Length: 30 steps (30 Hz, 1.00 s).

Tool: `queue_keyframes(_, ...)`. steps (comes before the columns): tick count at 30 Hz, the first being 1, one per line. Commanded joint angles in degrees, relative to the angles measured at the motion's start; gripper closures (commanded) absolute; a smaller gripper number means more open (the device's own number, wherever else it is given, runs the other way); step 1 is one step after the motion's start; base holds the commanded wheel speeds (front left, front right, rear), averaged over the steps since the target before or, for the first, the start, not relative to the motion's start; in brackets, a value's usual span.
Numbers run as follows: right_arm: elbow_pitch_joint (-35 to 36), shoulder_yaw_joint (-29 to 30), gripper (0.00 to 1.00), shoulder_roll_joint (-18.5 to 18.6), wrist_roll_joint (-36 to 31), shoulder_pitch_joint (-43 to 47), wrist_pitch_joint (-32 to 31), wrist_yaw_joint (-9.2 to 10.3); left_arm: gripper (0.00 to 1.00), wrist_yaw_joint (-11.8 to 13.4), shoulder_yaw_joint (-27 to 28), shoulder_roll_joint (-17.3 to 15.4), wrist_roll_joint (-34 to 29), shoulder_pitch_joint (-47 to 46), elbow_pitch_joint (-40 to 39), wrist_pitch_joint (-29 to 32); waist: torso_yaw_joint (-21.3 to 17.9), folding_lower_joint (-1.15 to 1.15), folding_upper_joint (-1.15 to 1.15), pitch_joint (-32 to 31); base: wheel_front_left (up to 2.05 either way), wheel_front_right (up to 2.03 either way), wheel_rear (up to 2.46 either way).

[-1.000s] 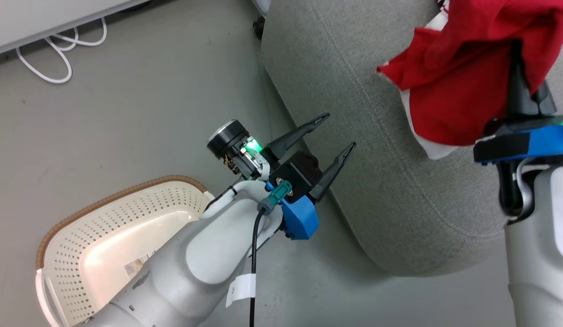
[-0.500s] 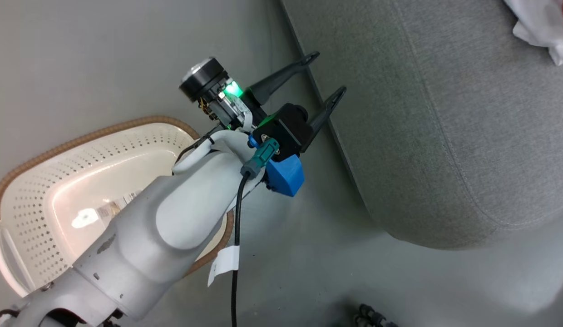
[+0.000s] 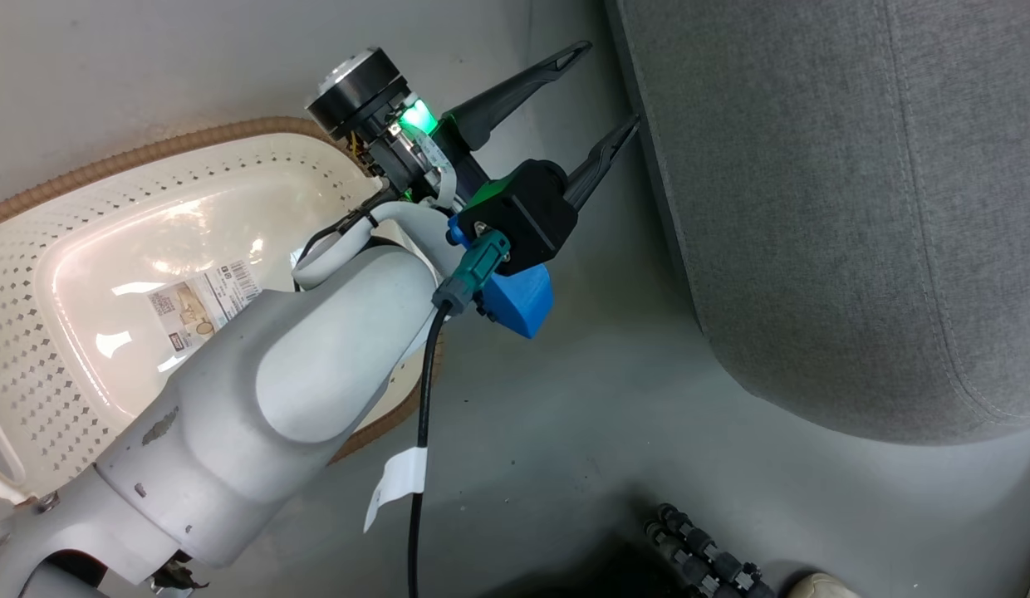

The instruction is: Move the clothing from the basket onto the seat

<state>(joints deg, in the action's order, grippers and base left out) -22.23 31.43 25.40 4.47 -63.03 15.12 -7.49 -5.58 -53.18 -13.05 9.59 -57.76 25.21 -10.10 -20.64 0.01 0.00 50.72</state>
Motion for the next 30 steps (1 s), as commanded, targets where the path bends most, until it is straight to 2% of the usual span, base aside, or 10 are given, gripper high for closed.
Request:
queue_keyframes(1, -1.7, 0.5, 1.0, -1.2, -0.7, 1.5, 0.0, -0.01, 0.0, 0.4, -0.2, -0.6, 0.0, -0.9, -0.6, 0.2, 0.4, -0.01, 0.0, 0.8, 0.0, 0.0, 0.0)
queue_keyframes(10, -11.3, 3.9, 1.0, -6.5, -3.8, 5.1, 0.0, -0.01, 0.0, 0.8, -0.5, -1.3, 0.4, -1.0, -2.3, 0.8, 1.3, -0.01, 0.0, 2.0, 0.0, 0.0, 0.0)
queue_keyframes(14, -15.5, 5.0, 1.0, -7.4, -4.5, 5.6, 0.0, -0.01, 0.0, 1.0, -0.6, -1.6, 0.5, -1.1, -2.7, 0.9, 1.4, -0.01, 0.0, 2.3, 0.0, 0.0, 0.0)
queue_keyframes(18, -16.3, 5.4, 1.0, -7.6, -4.3, 5.2, 0.0, -0.01, 0.0, 1.2, -0.7, -2.1, 0.9, -0.9, -2.7, 1.0, 1.2, -0.01, 0.0, 1.9, 0.0, 0.0, 0.0)
queue_keyframes(19, -15.6, 5.7, 0.53, -7.6, -4.0, 5.4, 0.0, -0.01, 0.0, 1.3, -0.7, -2.0, 1.0, -0.8, -2.6, 0.9, 1.1, -0.01, 0.0, 1.6, 0.0, 0.0, 0.0)
queue_keyframes(20, -15.1, 5.9, 0.0, -7.7, -3.7, 5.9, 0.0, -0.01, 0.0, 1.4, -0.8, -1.8, 1.0, -0.6, -2.6, 0.7, 1.2, -0.01, 0.0, 1.2, 0.0, 0.0, 0.0)
queue_keyframes(30, -6.8, 6.9, 0.0, -10.7, -1.2, 18.0, 0.0, -0.01, 0.0, 2.3, -0.8, 0.4, 2.8, 1.4, 0.0, -2.4, 1.3, -0.01, 0.0, -5.6, 0.0, 0.0, 0.0)
